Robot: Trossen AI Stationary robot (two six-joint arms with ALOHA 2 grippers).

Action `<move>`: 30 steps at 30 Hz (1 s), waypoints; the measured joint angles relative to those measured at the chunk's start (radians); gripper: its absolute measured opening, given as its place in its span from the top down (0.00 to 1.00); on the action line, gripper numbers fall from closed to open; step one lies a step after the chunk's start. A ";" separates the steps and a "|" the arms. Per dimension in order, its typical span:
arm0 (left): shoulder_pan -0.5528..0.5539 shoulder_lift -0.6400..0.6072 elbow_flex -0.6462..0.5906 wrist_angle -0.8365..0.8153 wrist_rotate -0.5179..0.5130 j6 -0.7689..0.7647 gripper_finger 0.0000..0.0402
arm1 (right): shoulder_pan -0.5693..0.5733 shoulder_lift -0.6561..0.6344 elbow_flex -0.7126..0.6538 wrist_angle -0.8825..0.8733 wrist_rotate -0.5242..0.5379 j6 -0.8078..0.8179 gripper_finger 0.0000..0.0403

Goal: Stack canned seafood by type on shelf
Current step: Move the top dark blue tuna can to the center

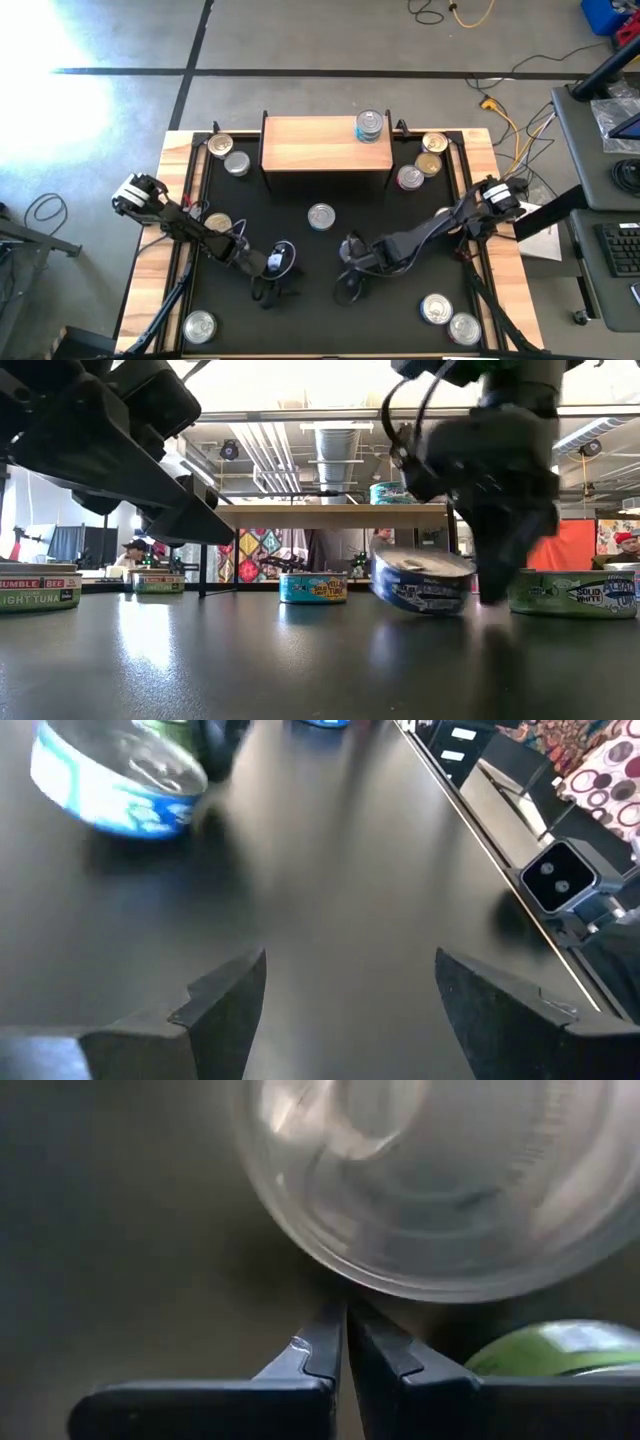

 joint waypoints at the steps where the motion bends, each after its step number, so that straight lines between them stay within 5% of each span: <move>1: 0.000 0.000 0.000 0.000 0.000 0.000 0.32 | 0.003 0.005 0.000 -0.002 -0.003 0.005 0.97; 16: -0.012 0.000 0.000 0.022 -0.010 0.011 0.32 | -0.058 0.034 0.097 0.074 0.153 -0.220 0.97; 25: -0.012 0.061 -0.006 0.118 -0.016 0.018 0.32 | -0.044 0.016 0.223 -0.383 0.158 -0.282 0.97; 30: -0.011 0.084 -0.030 0.222 -0.009 0.008 0.32 | -0.067 0.023 0.147 -0.393 0.160 -0.275 0.97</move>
